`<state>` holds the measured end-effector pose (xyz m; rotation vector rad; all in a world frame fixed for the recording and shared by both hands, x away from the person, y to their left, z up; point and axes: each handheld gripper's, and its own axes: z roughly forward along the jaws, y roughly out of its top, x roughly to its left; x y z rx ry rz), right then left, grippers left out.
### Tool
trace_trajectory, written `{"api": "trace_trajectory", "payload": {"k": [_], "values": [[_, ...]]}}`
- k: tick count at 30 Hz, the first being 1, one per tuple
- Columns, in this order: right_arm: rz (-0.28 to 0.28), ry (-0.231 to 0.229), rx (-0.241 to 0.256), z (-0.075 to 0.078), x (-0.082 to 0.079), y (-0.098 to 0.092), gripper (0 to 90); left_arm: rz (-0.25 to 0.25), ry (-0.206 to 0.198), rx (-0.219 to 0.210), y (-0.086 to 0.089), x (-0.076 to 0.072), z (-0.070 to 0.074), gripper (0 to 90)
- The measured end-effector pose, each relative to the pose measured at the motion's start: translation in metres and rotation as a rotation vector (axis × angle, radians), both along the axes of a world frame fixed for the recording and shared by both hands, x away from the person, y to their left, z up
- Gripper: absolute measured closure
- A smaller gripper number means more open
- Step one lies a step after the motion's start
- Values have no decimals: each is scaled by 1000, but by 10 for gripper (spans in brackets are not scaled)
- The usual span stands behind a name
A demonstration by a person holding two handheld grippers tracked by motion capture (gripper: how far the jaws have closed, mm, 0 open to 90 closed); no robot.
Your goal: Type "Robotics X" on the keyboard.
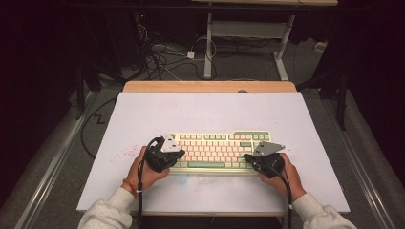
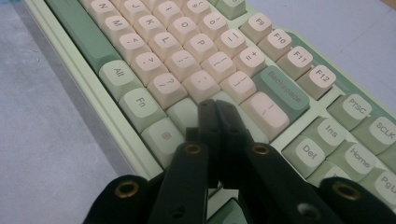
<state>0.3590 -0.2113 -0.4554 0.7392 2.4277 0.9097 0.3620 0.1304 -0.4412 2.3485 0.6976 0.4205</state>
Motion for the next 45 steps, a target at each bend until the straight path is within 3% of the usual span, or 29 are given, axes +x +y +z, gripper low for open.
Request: {"api": "trace_trajectory", "payload": {"k": [12, 24, 26, 30, 45], "values": [[0, -4, -3, 0, -1, 0, 900, -31, 27, 41, -18, 8, -5, 871], [1, -7, -5, 0, -1, 1, 900, -33, 29, 50, -22, 9, -7, 864], [1, -8, -6, 0, -1, 1, 900, -43, 41, 69, -23, 9, -9, 869], [-1, -6, -7, 0, -1, 1, 900, -52, 27, 90, -26, 7, -8, 873], [-1, -8, -13, 0, -2, 1, 900, -37, 2, 72, -22, 5, -1, 868]]}}
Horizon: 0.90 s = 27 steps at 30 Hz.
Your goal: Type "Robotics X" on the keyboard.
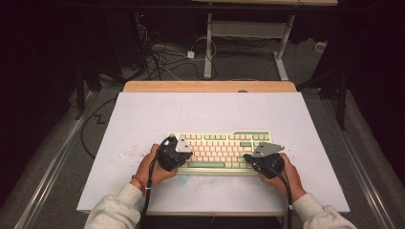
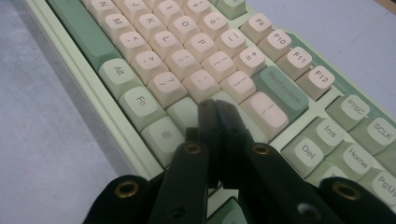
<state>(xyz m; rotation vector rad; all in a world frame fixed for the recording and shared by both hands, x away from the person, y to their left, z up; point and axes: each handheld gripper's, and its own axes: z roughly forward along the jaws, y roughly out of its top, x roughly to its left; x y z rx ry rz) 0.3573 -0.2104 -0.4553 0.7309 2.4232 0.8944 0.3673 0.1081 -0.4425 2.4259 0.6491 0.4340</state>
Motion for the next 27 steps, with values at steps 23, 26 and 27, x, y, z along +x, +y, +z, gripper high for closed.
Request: {"api": "trace_trajectory", "payload": {"k": [23, 26, 27], "values": [[8, -48, 52, 16, -6, -4, 886, 33, -110, -47, 4, -4, 7, 615], [8, -55, 65, 19, -7, -4, 866, 53, -132, -53, 4, -5, 7, 550], [7, -58, 69, 20, -7, -4, 853, 56, -137, -55, 4, -6, 8, 529]]}}
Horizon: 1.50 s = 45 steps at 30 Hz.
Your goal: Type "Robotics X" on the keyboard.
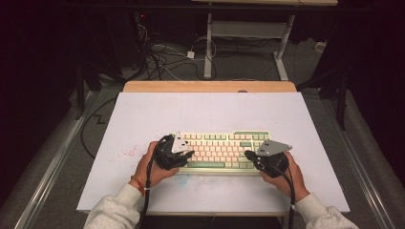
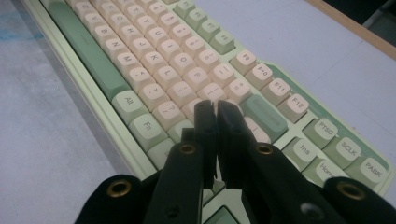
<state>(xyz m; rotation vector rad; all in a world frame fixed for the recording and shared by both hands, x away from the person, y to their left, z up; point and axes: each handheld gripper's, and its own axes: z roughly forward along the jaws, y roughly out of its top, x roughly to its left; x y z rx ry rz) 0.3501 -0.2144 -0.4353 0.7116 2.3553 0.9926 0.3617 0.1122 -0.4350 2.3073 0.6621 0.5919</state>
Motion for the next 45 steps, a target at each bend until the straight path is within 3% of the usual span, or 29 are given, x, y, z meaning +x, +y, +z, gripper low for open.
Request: {"api": "trace_trajectory", "payload": {"k": [9, 18, 25, 31, 45], "values": [[-29, -10, 30, 3, 1, -1, 721, 16, -32, -5, -2, -3, -1, 386], [-86, -38, 36, 3, 3, -2, 422, 26, -49, -21, -3, -4, -2, 242], [-127, -62, 47, 2, 5, -3, 259, 19, -80, -21, -2, -5, -1, 155], [-126, -65, 92, 2, 5, -2, 224, 18, -82, -37, -1, -7, 0, 153], [-120, -123, 67, 6, 5, 5, 208, 31, -98, -49, 2, -5, 0, 158]]}}
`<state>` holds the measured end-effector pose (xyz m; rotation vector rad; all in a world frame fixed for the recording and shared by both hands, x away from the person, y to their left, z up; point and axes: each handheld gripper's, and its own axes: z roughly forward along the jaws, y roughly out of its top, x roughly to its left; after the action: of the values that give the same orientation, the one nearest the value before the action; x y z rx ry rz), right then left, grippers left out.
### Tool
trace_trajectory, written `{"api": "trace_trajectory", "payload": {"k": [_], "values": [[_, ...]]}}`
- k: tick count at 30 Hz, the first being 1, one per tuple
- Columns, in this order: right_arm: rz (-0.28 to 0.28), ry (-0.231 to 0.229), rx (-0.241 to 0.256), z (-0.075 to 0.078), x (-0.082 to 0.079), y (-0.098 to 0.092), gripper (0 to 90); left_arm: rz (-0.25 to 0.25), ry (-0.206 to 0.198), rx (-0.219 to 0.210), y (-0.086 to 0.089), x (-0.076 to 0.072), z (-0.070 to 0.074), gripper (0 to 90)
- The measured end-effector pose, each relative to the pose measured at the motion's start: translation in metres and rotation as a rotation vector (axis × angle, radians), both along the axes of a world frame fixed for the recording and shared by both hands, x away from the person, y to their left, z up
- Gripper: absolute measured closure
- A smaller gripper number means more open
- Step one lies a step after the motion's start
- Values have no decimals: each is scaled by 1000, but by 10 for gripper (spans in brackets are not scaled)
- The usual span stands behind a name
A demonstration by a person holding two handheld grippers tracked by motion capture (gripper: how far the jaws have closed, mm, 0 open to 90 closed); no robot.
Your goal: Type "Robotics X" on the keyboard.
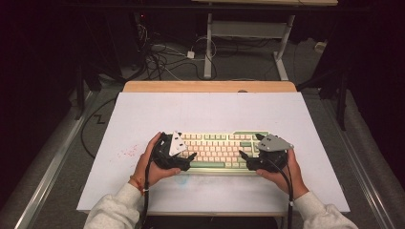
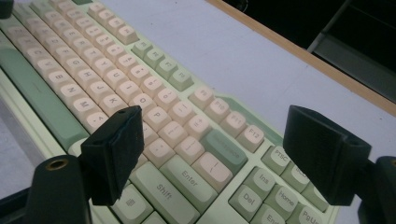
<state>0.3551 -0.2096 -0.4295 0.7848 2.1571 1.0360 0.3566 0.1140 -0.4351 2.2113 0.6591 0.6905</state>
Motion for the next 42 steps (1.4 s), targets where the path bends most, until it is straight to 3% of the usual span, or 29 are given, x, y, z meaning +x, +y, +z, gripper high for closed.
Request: {"api": "trace_trajectory", "payload": {"k": [16, 42], "values": [[-7, -40, 6, 10, -13, -8, 209, -16, -54, 26, -1, -14, 8, 160], [12, -66, -24, 14, -32, -15, 208, -48, -76, 40, 11, -34, 8, 159]]}}
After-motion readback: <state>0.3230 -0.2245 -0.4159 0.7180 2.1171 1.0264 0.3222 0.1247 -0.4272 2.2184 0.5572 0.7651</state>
